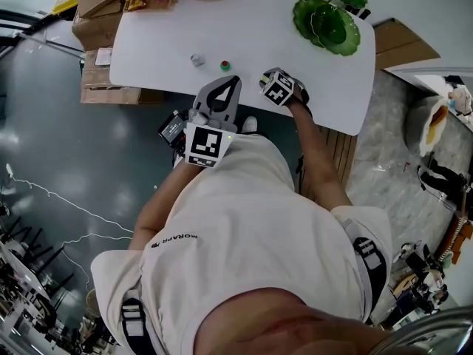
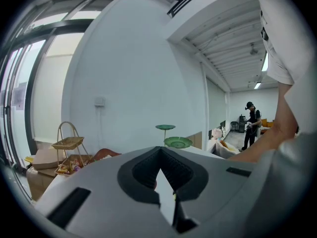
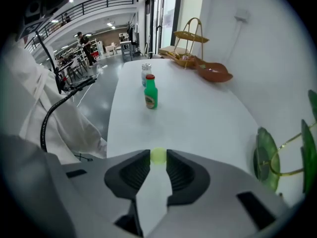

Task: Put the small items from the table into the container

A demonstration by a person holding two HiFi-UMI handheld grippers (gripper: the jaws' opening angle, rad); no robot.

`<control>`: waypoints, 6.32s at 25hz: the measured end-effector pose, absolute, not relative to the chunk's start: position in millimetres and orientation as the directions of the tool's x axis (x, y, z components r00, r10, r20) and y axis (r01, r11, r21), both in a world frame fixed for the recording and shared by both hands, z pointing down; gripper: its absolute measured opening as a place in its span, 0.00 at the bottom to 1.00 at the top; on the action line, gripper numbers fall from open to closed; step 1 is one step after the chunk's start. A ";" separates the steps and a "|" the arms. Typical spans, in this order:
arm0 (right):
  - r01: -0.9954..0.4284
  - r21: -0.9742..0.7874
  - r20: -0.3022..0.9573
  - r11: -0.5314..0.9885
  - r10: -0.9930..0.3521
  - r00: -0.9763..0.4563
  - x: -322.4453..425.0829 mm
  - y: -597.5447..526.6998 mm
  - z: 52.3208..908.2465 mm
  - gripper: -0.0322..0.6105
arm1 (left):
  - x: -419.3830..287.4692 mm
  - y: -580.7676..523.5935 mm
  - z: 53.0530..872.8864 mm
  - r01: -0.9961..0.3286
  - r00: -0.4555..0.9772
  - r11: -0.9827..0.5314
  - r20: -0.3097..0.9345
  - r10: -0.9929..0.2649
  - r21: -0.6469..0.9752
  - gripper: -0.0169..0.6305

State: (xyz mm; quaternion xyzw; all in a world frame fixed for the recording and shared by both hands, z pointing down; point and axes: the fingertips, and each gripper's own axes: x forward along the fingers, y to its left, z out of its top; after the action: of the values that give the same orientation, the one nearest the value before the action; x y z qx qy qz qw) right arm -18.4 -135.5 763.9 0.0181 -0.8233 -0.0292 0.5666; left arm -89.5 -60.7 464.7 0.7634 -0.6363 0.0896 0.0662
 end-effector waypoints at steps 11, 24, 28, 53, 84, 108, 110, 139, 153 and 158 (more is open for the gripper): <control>-0.181 0.036 0.852 0.983 -0.125 -0.508 -14.7 -141.0 704.2 0.22 | -82.1 -65.0 460.4 -0.975 0.214 -0.221 0.209 -0.954 -0.011 0.03; -0.426 -0.024 0.655 0.904 -0.308 -0.690 -9.3 -173.2 635.2 0.22 | -79.8 -68.7 456.1 -0.975 0.218 -0.224 0.197 -0.956 -0.007 0.03; -0.496 -0.068 0.591 0.865 -0.366 -0.719 -3.8 -184.1 620.2 0.22 | -78.3 -68.6 457.0 -0.974 0.219 -0.225 0.201 -0.955 -0.004 0.03; -0.807 -0.071 0.311 0.586 -0.756 -0.576 64.3 -257.1 560.6 0.22 | -71.9 -68.7 454.6 -0.976 0.210 -0.219 0.186 -0.960 -0.023 0.03; -0.931 0.051 0.465 0.363 -0.833 -0.300 126.3 -337.9 586.1 0.23 | -74.5 -71.9 449.8 -0.982 0.176 -0.184 0.165 -0.971 -0.037 0.03; -0.912 0.048 0.610 0.407 -0.735 -0.296 120.7 -356.3 605.4 0.23 | -69.6 -66.0 445.8 -0.982 0.185 -0.189 0.155 -0.970 -0.010 0.03; -0.912 0.048 0.601 0.406 -0.742 -0.298 120.5 -355.4 602.3 0.23 | -71.9 -65.2 445.3 -0.983 0.179 -0.183 0.155 -0.971 -0.013 0.03; -0.914 -0.050 0.361 0.402 -0.847 -0.392 87.5 -301.9 529.6 0.07 | -90.2 -64.1 445.3 -0.988 0.154 -0.155 0.143 -0.978 0.010 0.03; -0.853 -0.088 0.257 0.515 -0.815 -0.519 36.2 -243.8 500.1 0.07 | -97.3 -61.2 442.4 -0.992 0.122 -0.119 0.133 -0.984 0.034 0.03; -0.826 -0.086 0.239 0.558 -0.793 -0.560 19.4 -225.1 495.0 0.07 | -100.0 -59.8 441.8 -0.993 0.111 -0.105 0.127 -0.986 0.049 0.03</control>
State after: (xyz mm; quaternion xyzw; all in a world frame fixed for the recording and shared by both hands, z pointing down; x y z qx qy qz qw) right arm 19.4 -225.1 495.0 0.4608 -0.8783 0.0943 0.0864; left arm -100.0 -59.8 441.8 0.7428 -0.6660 0.0310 0.0610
